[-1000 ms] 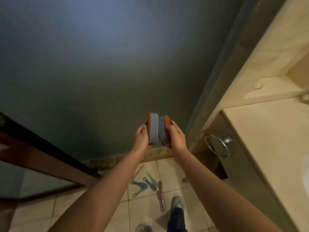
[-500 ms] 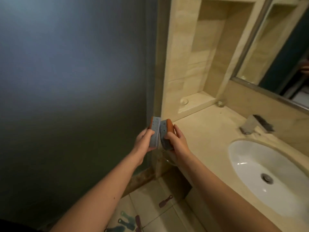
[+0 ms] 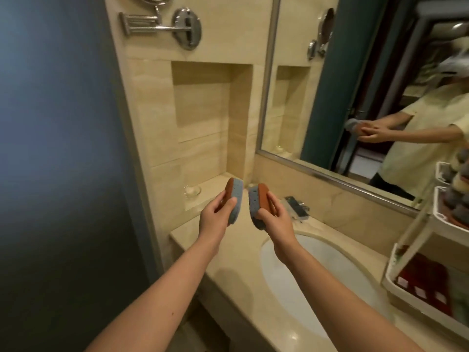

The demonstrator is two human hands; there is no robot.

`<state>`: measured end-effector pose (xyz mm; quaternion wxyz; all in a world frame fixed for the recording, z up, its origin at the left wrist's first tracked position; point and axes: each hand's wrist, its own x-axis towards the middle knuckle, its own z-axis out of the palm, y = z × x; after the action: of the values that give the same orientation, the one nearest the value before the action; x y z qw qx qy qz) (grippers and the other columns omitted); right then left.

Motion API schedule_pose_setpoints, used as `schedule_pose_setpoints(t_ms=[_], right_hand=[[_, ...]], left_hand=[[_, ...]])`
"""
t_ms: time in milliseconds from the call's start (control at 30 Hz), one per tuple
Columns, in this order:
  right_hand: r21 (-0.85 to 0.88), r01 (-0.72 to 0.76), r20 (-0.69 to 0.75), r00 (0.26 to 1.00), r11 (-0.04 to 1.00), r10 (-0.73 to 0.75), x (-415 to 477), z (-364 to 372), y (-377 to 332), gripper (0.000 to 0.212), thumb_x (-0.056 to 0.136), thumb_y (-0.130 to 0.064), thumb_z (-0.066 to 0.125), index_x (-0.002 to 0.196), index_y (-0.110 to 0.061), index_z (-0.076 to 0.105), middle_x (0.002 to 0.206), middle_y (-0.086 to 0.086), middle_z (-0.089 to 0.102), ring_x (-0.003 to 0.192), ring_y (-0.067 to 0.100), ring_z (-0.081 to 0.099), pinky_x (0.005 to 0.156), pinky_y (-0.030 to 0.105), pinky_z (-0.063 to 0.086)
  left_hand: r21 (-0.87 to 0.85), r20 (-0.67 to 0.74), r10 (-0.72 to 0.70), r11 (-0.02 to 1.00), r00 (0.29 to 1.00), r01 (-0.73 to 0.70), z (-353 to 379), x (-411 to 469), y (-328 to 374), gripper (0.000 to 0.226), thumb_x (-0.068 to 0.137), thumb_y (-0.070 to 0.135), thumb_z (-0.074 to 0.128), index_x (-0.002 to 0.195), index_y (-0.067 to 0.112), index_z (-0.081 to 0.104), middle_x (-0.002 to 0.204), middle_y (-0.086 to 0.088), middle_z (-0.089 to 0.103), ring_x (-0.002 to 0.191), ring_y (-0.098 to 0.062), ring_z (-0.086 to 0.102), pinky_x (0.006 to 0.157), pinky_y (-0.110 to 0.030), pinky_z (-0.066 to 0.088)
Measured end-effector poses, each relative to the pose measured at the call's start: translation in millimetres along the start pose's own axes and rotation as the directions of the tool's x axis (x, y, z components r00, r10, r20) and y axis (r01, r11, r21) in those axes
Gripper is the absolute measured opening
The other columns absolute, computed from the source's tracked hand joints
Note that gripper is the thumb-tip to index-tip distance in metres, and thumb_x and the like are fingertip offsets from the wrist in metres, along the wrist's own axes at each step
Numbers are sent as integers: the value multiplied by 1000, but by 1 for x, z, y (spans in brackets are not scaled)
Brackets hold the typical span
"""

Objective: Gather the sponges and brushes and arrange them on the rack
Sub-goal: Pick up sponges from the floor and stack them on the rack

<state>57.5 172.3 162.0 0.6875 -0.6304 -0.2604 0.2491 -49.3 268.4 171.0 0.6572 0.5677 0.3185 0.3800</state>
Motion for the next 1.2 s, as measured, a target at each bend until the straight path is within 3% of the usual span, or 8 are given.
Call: schedule_pose_setpoints(t_ms=[167,567,700,767,933,1000,1100,1200], right_hand=[[-10,42,-111,993,999,-43,10,-67,-19,70,82,-12,64,145,-28,40,130,-7,52,105,4,56,62,13,50],[-119,157,-398,897,980,-192,9,-179,-74,67,81,-10,69,141,-27,45,128,-5,52,102,3,56,58,9,50],[-201,168,-506,826,965,-249,4,-204,-99,65,82,-12,71,141,-23,48,129,-3,53,107,8,55,60,7,48],[-258,176,-557,776,950,-295,1,-214,-110,64,81,-12,73,140,-20,51,124,-5,55,99,-1,55,61,5,47],[-338,162,-651,671,927,-355,-13,-239,-131,64,78,-19,77,138,-22,52,124,-9,54,104,0,55,87,19,49],[-348,157,-676,640,924,-364,-20,-249,-139,65,77,-17,76,137,-22,52,126,-8,54,106,1,56,88,23,52],[-386,147,-698,599,911,-393,-32,-266,-151,63,78,-12,72,137,-22,52,121,-10,56,97,-7,57,75,12,52],[-419,128,-717,561,899,-414,-44,-288,-161,62,78,-14,70,136,-25,53,124,-11,54,107,1,56,88,22,51]], left_hand=[[27,86,-18,1000,996,16,68,6,-2,54,85,36,69,136,24,53,129,4,60,112,-13,59,93,-36,53],[-30,442,36,999,896,-25,209,13,16,52,84,33,70,133,24,54,120,4,64,101,-9,63,75,-25,55],[-37,563,62,998,824,-50,247,15,29,56,80,37,73,132,25,55,127,3,61,112,-14,59,94,-40,52],[-44,616,91,996,782,-81,263,17,36,59,79,39,73,133,26,54,127,3,61,113,-13,58,95,-42,52],[-64,750,145,987,645,-147,299,15,52,63,80,26,74,138,26,49,128,5,59,112,-9,58,90,-26,51],[-81,802,172,980,572,-182,312,10,58,66,80,18,71,141,25,46,127,6,59,110,-6,59,83,-19,49],[-109,847,198,973,494,-203,333,-1,66,68,79,9,68,142,23,45,126,5,60,108,-2,59,78,-12,47],[-123,882,206,969,423,-216,358,-13,74,71,78,5,66,142,25,44,127,5,59,107,1,58,78,-11,48]])
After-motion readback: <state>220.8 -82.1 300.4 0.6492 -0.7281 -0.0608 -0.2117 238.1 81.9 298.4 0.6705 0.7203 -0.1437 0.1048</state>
